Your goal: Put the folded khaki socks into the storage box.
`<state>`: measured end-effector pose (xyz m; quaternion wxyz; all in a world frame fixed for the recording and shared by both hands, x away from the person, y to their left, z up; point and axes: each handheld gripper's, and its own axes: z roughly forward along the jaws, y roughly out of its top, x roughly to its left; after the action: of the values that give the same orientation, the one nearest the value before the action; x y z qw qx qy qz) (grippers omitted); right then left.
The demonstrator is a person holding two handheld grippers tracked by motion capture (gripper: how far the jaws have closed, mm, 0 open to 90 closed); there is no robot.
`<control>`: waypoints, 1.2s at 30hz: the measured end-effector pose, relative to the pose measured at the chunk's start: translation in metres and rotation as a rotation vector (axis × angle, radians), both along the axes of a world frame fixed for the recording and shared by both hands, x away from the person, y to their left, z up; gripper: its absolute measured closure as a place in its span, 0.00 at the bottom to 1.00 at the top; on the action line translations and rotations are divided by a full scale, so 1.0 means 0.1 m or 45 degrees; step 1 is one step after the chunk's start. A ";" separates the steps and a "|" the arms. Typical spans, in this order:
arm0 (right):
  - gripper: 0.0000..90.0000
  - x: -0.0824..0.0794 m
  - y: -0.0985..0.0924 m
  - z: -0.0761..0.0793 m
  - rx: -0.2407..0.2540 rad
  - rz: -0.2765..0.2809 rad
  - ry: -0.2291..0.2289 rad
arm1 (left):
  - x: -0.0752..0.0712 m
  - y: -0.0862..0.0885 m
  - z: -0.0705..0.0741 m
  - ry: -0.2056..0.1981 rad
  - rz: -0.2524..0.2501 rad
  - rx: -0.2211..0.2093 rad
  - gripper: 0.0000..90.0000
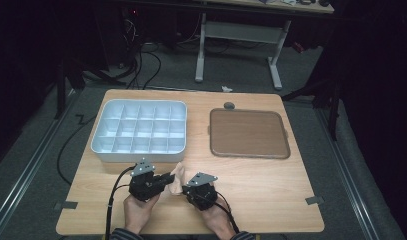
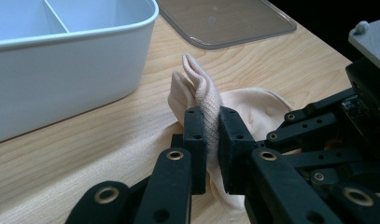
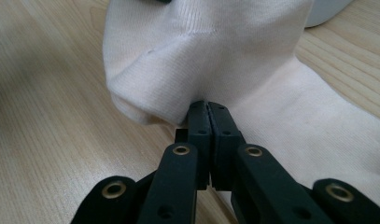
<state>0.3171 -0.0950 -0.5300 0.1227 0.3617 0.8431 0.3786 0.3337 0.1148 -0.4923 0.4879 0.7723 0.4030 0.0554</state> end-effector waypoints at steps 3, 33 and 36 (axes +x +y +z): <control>0.95 0.00 -0.02 0.02 0.024 -0.005 0.001 | 0.00 0.00 0.00 0.009 0.003 0.005 0.92; 0.80 -0.09 -0.79 0.10 0.052 -0.350 -0.021 | -0.04 -0.06 0.07 -0.004 -0.011 0.033 0.92; 0.84 -0.06 -0.78 0.08 0.052 -0.344 -0.002 | -0.04 -0.08 0.07 -0.005 -0.014 0.035 0.92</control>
<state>0.3106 -0.1733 -0.5223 0.1658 0.4741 0.7788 0.3759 0.3295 0.1071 -0.4856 0.4782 0.7811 0.3970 0.0598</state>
